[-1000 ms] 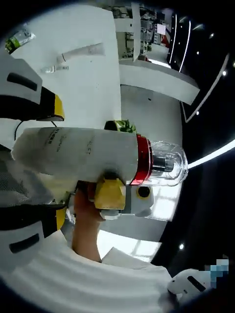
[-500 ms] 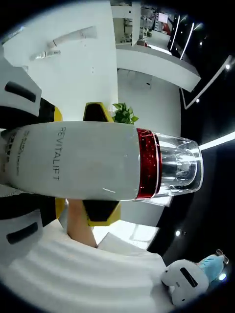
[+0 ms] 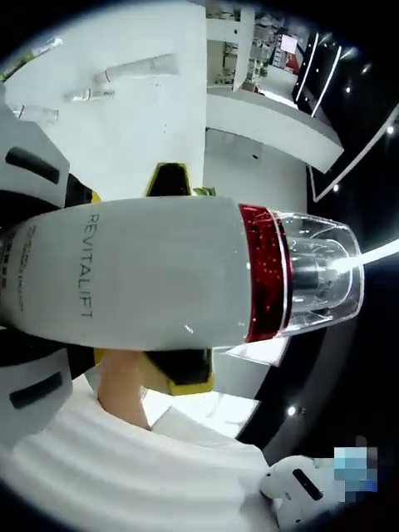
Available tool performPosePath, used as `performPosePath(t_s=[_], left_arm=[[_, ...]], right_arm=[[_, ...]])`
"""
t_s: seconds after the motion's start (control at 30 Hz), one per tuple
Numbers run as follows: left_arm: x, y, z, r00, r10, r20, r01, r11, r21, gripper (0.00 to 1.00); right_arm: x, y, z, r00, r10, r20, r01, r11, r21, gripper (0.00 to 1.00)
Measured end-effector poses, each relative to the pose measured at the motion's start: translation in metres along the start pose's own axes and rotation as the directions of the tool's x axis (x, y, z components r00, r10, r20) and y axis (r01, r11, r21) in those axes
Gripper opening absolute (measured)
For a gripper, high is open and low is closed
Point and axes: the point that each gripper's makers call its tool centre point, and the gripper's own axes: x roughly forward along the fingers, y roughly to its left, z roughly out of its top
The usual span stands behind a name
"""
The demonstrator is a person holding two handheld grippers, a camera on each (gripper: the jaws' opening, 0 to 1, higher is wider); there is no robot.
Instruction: Arrange the skincare products in the storage area until every visible bottle or jar stands upright without overlapping.
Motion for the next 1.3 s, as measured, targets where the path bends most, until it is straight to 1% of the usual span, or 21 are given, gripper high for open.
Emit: performPosePath(t_s=[0.17,0.37,0.43,0.5,0.53,0.57,0.63,0.7,0.77,0.87,0.9,0.97,1.0,1.03,1.07,1.13,1.17,1.2,1.23,1.27,1.3], left_arm=[[0.001,0.007,0.002,0.999,0.042,0.013,-0.042,0.999,-0.008,0.39],[-0.003,0.020,-0.003,0.995,0.102,-0.013,-0.102,0.995,0.012,0.39],[-0.005,0.026,-0.004,0.990,0.141,-0.020,-0.141,0.990,0.026,0.39],[-0.009,0.037,-0.007,0.978,0.205,-0.034,-0.204,0.978,0.033,0.39],[-0.009,0.039,-0.007,0.976,0.214,-0.037,-0.212,0.977,0.037,0.39],[-0.011,0.045,-0.007,0.967,0.253,-0.040,-0.251,0.967,0.053,0.39],[-0.014,0.051,-0.007,0.955,0.294,-0.048,-0.291,0.955,0.060,0.39],[-0.019,0.060,-0.006,0.930,0.362,-0.061,-0.356,0.930,0.093,0.39],[-0.023,0.068,-0.002,0.902,0.428,-0.059,-0.416,0.898,0.147,0.39],[-0.029,0.078,0.002,0.856,0.513,-0.065,-0.493,0.847,0.196,0.39],[-0.030,0.081,0.002,0.841,0.536,-0.073,-0.509,0.830,0.225,0.39],[-0.030,0.083,0.004,0.823,0.563,-0.073,-0.533,0.810,0.244,0.39],[-0.030,0.083,0.005,0.819,0.569,-0.073,-0.538,0.805,0.251,0.38],[-0.032,0.087,0.005,0.796,0.600,-0.081,-0.558,0.779,0.285,0.38],[-0.033,0.089,0.006,0.782,0.618,-0.076,-0.571,0.761,0.308,0.38],[-0.031,0.087,0.010,0.787,0.615,-0.054,-0.569,0.757,0.322,0.38],[-0.033,0.089,0.013,0.775,0.631,-0.047,-0.580,0.738,0.345,0.38],[-0.033,0.089,0.014,0.771,0.635,-0.045,-0.581,0.731,0.359,0.38],[-0.034,0.089,0.015,0.766,0.641,-0.046,-0.581,0.721,0.377,0.38],[-0.033,0.089,0.016,0.765,0.642,-0.043,-0.581,0.718,0.384,0.38],[-0.033,0.088,0.017,0.769,0.638,-0.039,-0.577,0.719,0.387,0.38]], right_arm=[[0.001,-0.004,0.001,1.000,-0.022,0.007,0.022,1.000,0.006,0.28],[0.004,-0.011,-0.002,0.996,-0.086,-0.014,0.086,0.996,-0.035,0.28],[0.004,-0.013,-0.003,0.993,-0.115,-0.030,0.113,0.992,-0.059,0.29],[0.004,-0.018,-0.003,0.987,-0.154,-0.046,0.151,0.987,-0.062,0.29],[0.004,-0.020,-0.004,0.984,-0.170,-0.053,0.167,0.984,-0.056,0.29],[0.005,-0.022,-0.004,0.980,-0.192,-0.056,0.188,0.980,-0.068,0.29],[0.007,-0.025,-0.004,0.972,-0.228,-0.053,0.225,0.972,-0.066,0.29],[0.008,-0.028,-0.003,0.964,-0.262,-0.041,0.259,0.964,-0.063,0.29],[0.009,-0.029,-0.001,0.957,-0.289,-0.025,0.286,0.956,-0.068,0.29],[0.010,-0.033,0.003,0.936,-0.353,0.003,0.352,0.932,-0.085,0.28],[0.011,-0.033,0.004,0.927,-0.375,0.009,0.374,0.923,-0.086,0.28],[0.011,-0.035,0.006,0.913,-0.408,0.024,0.409,0.908,-0.094,0.28],[0.011,-0.036,0.007,0.908,-0.417,0.029,0.418,0.903,-0.103,0.28],[0.012,-0.037,0.006,0.904,-0.426,0.029,0.426,0.898,-0.110,0.28],[0.012,-0.038,0.007,0.899,-0.437,0.030,0.438,0.893,-0.107,0.28],[0.010,-0.037,0.010,0.895,-0.443,0.060,0.446,0.889,-0.100,0.27],[0.010,-0.036,0.012,0.892,-0.446,0.074,0.452,0.886,-0.105,0.27],[0.009,-0.036,0.012,0.891,-0.449,0.075,0.455,0.885,-0.104,0.27],[0.010,-0.033,0.014,0.895,-0.439,0.077,0.445,0.887,-0.123,0.26],[0.009,-0.033,0.013,0.894,-0.442,0.075,0.448,0.885,-0.128,0.26],[0.010,-0.031,0.015,0.899,-0.431,0.081,0.438,0.887,-0.148,0.26]])
